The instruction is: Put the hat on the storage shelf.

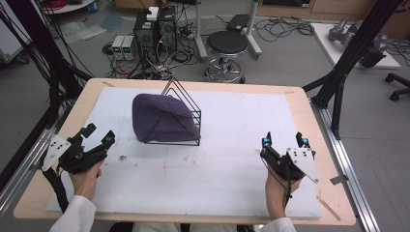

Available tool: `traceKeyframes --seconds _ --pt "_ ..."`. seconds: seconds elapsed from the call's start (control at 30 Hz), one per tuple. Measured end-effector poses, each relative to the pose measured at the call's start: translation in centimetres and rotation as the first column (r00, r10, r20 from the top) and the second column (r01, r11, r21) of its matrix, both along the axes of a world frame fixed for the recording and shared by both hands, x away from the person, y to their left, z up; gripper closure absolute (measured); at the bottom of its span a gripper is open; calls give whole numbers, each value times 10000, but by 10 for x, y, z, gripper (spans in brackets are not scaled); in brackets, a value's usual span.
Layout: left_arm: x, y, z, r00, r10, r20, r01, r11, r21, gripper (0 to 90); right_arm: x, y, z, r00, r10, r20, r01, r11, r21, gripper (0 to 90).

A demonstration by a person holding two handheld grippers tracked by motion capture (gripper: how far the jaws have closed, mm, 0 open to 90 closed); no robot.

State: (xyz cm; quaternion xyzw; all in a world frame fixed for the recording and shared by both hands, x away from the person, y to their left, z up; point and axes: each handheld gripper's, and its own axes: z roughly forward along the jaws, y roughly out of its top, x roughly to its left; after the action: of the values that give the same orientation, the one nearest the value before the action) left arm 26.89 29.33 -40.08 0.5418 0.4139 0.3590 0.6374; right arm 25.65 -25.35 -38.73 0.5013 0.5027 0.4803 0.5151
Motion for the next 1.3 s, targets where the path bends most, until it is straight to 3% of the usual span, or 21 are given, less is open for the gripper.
traceKeyframes --seconds 0.3,0.57,0.73,0.9,1.0,1.2,1.3 --pt "-11 12 -10 9991 382 -178 -375 9986 365 225 -7 -8 -10 9995 -70 -320 63 9997 -222 121" --pt "-20 24 -21 9975 626 -329 -618 9978 252 224 -10 -8 -18 9982 -69 -599 43 9990 -440 121" --pt "-27 31 -24 9968 749 -277 -749 9972 10 224 -15 -12 -25 9970 -158 -757 137 9995 -285 120" --pt "-31 36 -28 9955 874 -361 -873 9962 38 220 -22 -13 -34 9953 -224 -945 196 9993 -306 121" --pt "-33 38 -34 9953 752 -605 -744 9971 156 204 -25 -17 -39 9934 -323 -1098 290 9991 -318 121" --pt "-39 41 -38 9932 792 -852 -746 9956 563 197 -31 -25 -44 9918 -414 -1207 432 9990 126 121" --pt "-39 38 -39 9923 722 -1010 -658 9957 658 192 -33 -30 -46 9916 -387 -1231 471 9967 657 121"
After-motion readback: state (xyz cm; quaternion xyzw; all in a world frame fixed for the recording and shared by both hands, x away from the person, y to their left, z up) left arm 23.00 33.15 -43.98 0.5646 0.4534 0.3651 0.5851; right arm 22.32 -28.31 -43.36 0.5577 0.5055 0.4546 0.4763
